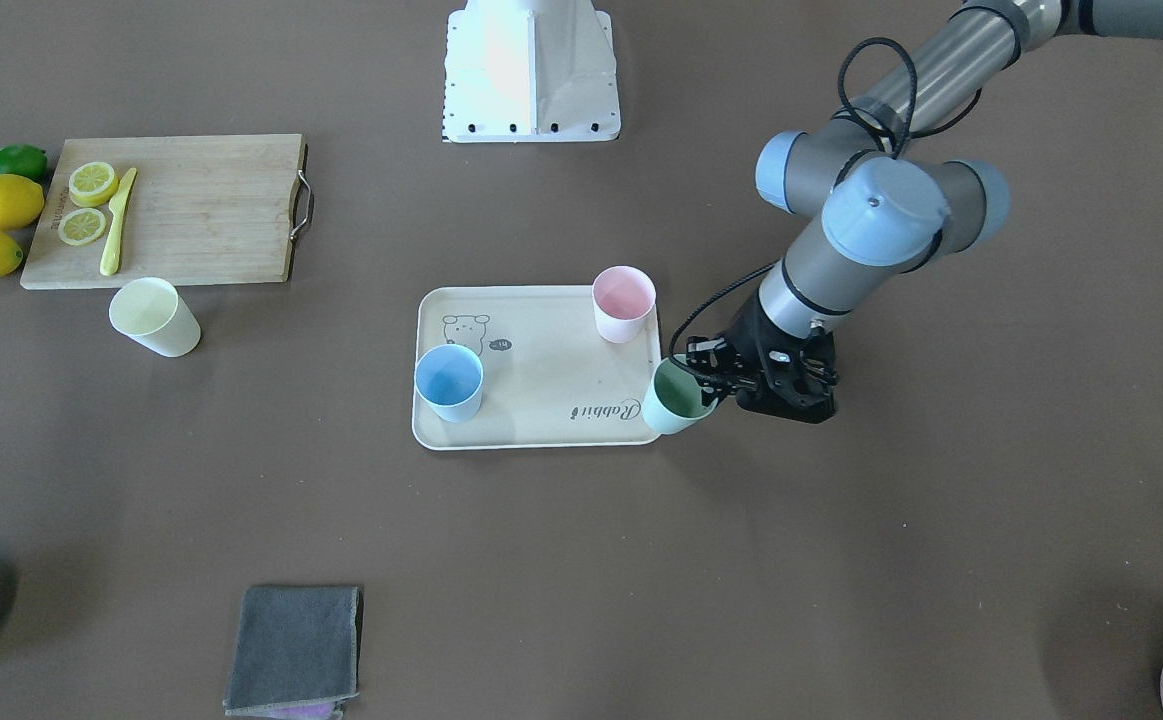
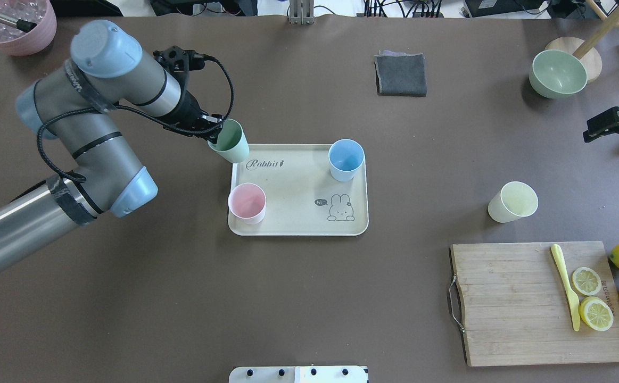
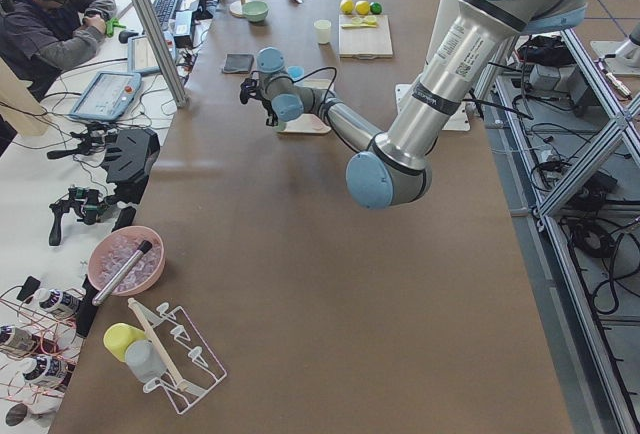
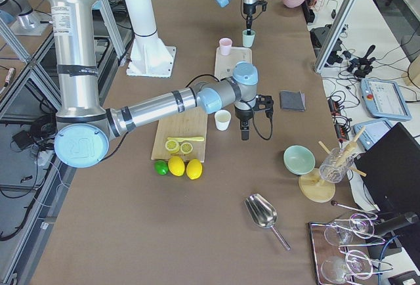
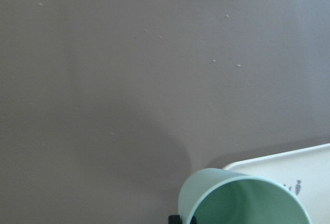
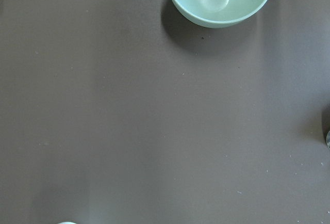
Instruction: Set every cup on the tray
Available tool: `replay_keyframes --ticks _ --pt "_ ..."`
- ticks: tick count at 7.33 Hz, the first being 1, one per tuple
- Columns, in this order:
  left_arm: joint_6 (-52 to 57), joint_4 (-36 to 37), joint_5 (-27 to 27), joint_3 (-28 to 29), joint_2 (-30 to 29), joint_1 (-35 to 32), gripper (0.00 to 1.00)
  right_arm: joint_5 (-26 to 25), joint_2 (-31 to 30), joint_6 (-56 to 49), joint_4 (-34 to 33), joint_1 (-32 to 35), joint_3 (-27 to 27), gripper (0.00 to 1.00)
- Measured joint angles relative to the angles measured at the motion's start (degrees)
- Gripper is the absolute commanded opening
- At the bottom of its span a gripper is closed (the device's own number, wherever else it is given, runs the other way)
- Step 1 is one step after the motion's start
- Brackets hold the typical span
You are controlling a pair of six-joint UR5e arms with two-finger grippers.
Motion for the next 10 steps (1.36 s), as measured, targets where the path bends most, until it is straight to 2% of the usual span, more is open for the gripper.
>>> replay_keyframes --ticks 2,3,4,7,9,10 --pt "-2.5 0.1 2.5 0.0 -1.0 2.8 0.04 -0.1 0.0 0.5 0.4 -0.1 -0.2 0.99" --pt "-2.6 0.1 4.5 0.2 -1.0 3.8 0.59 -0.1 0.3 0.5 0.5 -0.2 -0.2 0.99" --pt "-2.5 0.1 5.7 0.2 -1.0 4.3 0.97 0.1 0.4 0.6 0.6 -0.4 -0.1 0.99" --pt "-1.7 3.0 5.3 -3.5 -1.3 3.2 0.98 0.5 0.6 2.2 1.2 -1.1 0.2 0.97" --pt "4.8 11.2 -0.1 -9.0 -0.4 -2.9 0.98 0.0 0.8 10.2 3.3 -4.9 0.3 0.97" --pt "8.4 13.4 -1.6 -10.4 0.7 -5.3 0.98 -0.8 -0.3 13.8 6.7 -7.6 0.3 0.97"
